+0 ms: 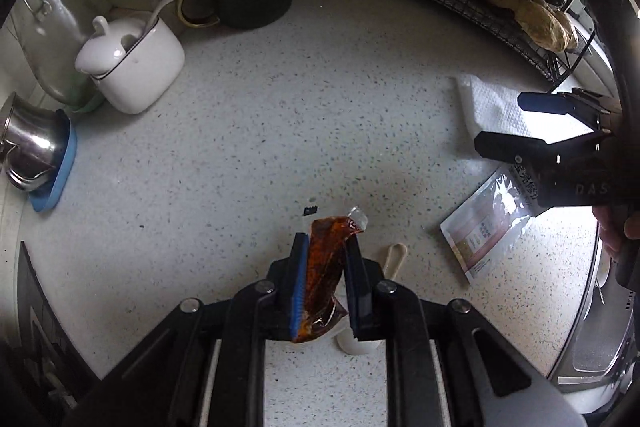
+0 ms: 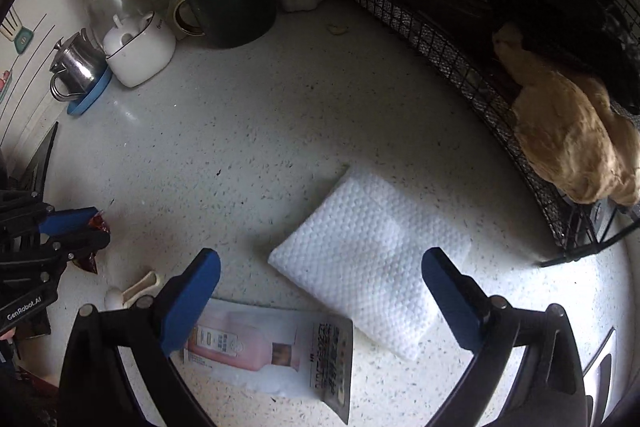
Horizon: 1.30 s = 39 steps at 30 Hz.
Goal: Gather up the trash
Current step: 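Grasp the white wet wipe with the right gripper while the left gripper holds the sauce packet, then carry packet and wipe down over the red bucket while the left gripper releases the packet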
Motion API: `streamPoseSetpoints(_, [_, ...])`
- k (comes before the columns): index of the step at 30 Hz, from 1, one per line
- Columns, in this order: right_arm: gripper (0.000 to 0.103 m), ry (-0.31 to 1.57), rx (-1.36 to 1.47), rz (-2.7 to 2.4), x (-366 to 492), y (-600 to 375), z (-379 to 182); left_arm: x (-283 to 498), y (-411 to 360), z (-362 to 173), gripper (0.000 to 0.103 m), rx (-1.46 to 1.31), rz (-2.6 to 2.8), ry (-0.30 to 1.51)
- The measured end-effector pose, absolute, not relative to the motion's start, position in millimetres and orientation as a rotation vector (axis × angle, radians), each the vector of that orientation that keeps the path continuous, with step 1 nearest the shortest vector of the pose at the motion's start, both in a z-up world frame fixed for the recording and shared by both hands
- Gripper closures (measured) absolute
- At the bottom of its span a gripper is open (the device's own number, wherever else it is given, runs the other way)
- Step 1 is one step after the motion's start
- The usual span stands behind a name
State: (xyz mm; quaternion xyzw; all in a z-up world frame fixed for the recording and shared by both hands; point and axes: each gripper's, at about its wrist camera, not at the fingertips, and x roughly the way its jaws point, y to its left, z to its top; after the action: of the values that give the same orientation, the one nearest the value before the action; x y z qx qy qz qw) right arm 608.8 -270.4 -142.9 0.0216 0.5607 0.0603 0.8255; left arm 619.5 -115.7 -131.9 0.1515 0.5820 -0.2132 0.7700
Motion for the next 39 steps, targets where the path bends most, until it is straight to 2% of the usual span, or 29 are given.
streamPoseSetpoints(1, [0.017,1.201,0.047,0.13,612,-272,-146,618,-119,-133,0.087,0.328,-0.459,1.265])
streamPoseSetpoints(3, [0.038,1.218,0.024,0.133,613,-269,-150,620,-117,-138,0.087,0.322,-0.452,1.275])
streamPoseSetpoints(5, [0.044,1.22,0.0,0.139,611,-269,-154,624,-113,-143,0.087,0.317,-0.44,1.285])
streamPoseSetpoints(7, [0.06,1.206,-0.056,0.125,608,-265,-153,626,-109,-145,0.087,0.306,-0.43,1.292])
streamPoseSetpoints(9, [0.085,1.198,-0.068,0.121,606,-265,-152,624,-101,-145,0.087,0.288,-0.414,1.299])
streamPoseSetpoints(11, [0.093,1.203,-0.037,0.16,608,-267,-151,621,-91,-142,0.087,0.268,-0.394,1.299])
streamPoseSetpoints(15, [0.096,1.192,0.0,0.226,607,-262,-146,607,-73,-134,0.087,0.247,-0.379,1.278])
streamPoseSetpoints(21, [0.096,1.138,-0.059,0.29,577,-221,-110,577,-50,-123,0.087,0.207,-0.355,1.247])
streamPoseSetpoints(29, [0.096,1.107,-0.121,0.392,521,-159,-85,509,-9,-104,0.087,0.147,-0.329,1.202])
streamPoseSetpoints(39, [0.096,1.109,-0.118,0.506,434,-85,-82,405,52,-100,0.087,0.104,-0.293,1.172])
